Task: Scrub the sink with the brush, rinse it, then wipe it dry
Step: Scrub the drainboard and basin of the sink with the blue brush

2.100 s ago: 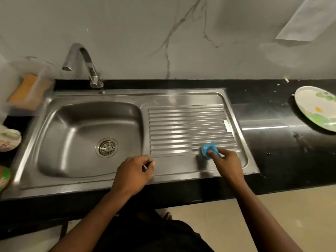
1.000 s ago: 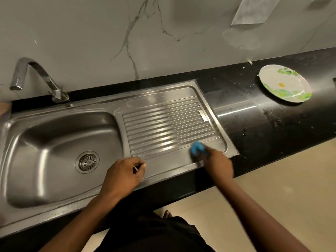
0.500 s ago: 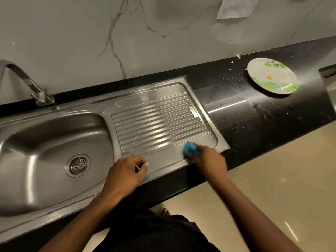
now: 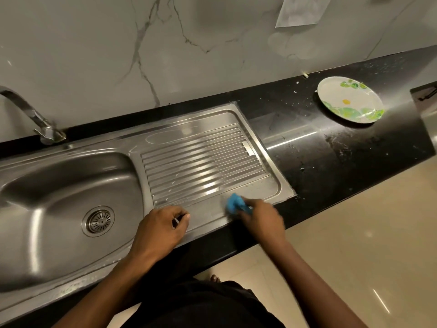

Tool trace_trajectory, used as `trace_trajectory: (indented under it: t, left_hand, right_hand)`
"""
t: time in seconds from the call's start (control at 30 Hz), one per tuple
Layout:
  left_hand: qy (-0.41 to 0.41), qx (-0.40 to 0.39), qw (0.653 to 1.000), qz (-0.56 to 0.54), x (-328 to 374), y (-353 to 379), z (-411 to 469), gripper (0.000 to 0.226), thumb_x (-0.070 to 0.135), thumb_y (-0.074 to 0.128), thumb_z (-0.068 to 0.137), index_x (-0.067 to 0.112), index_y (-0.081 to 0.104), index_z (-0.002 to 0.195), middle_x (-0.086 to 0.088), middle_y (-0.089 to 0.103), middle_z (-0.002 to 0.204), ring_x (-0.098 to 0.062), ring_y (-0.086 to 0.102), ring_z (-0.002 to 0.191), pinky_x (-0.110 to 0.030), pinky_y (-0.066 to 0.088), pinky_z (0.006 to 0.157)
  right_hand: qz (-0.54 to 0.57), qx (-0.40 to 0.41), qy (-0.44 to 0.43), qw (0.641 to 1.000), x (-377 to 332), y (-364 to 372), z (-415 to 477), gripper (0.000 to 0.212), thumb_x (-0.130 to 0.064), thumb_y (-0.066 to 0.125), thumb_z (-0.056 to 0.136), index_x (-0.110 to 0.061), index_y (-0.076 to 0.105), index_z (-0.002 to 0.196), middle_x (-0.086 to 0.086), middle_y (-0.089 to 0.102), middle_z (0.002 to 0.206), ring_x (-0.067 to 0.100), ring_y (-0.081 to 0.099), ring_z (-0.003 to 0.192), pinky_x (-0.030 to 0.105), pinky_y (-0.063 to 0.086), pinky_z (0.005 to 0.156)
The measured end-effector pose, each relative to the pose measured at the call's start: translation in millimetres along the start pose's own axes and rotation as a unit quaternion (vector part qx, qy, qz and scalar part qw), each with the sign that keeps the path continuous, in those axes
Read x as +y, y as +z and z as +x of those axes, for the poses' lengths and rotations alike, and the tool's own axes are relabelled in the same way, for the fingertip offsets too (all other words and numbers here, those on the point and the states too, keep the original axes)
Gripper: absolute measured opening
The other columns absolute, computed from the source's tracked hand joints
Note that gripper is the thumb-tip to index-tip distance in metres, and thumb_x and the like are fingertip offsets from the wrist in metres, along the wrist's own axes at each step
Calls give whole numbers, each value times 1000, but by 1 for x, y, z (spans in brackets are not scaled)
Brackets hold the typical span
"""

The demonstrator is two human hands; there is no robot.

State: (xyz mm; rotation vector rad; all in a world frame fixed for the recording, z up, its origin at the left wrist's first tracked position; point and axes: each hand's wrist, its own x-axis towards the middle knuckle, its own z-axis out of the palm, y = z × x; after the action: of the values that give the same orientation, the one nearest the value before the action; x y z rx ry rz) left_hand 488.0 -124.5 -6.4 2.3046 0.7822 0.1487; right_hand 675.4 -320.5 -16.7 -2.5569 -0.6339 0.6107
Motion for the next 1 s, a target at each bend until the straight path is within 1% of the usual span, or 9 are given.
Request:
trace_trajectory:
  t: [0.1,0.2,0.3,0.43,0.6,0.77,0.83,0.9,1.0]
  left_hand:
    - [-3,-3,1000,2,0,1,1,9,41,66,98,38,74,93,26,68,84,7,64,76,-15,51,68]
    - [1,-11,1000,3,2,5,0,10,41,66,98,37,74,93,26,68,83,6,64,78,-16,51,68]
    - [14,-24,1000,6,7,13,0,10,41,65,98,36,74,95,26,68,86,5,65,79,-20,55,71]
    - [14,-30,999,1,14,22,2,10,42,64,98,38,73,96,26,68,87,5,65,80,-24,58,74]
    - [3,-2,1000,-8,15,23,0,10,41,65,97,37,73,94,26,68,85,3,65,79,-26,58,70]
    - [-12,25,1000,0,14,21,-7,9,40,67,96,36,74,92,25,69,83,2,66,76,-25,57,66]
    - [-15,30,999,3,12,21,-10,9,41,67,96,36,74,92,24,69,82,2,66,75,-26,57,65]
    - [-22,28,999,1,10,23,-12,9,41,67,96,37,74,91,25,69,81,3,65,73,-28,57,64]
    - [-27,31,999,-10,9,28,-13,9,39,68,96,38,74,91,24,69,81,2,65,73,-28,57,64]
  right_hand:
    - [-88,98,72,989,58,-48,21,34,-36,63,101,-30,65,135,3,74,102,19,68,84,35,56,75]
    - [-49,163,101,980,86,-77,44,39,-33,65,102,-25,63,140,8,74,105,17,63,79,31,48,66]
    - [1,142,101,985,74,-68,56,39,-34,66,100,-26,65,138,7,75,108,17,66,85,33,53,73]
    - [-32,58,13,998,50,-28,33,45,-41,63,101,-33,57,145,2,72,111,17,69,92,33,56,81]
    - [-121,109,9,987,72,-58,66,47,-33,62,103,-33,53,149,5,75,106,18,70,80,38,62,73]
    - [-103,114,-43,987,38,-54,131,39,-29,60,104,-27,57,143,9,74,111,25,72,90,43,61,79]
    - [-120,108,-48,986,31,-57,145,38,-31,59,104,-26,60,141,8,75,110,26,72,91,39,58,75]
    - [-133,98,-51,985,36,-64,144,38,-33,60,104,-26,60,141,7,75,110,24,72,89,34,54,72]
    - [-126,94,-33,987,61,-65,106,42,-33,60,103,-29,54,145,6,74,113,20,71,87,38,61,76]
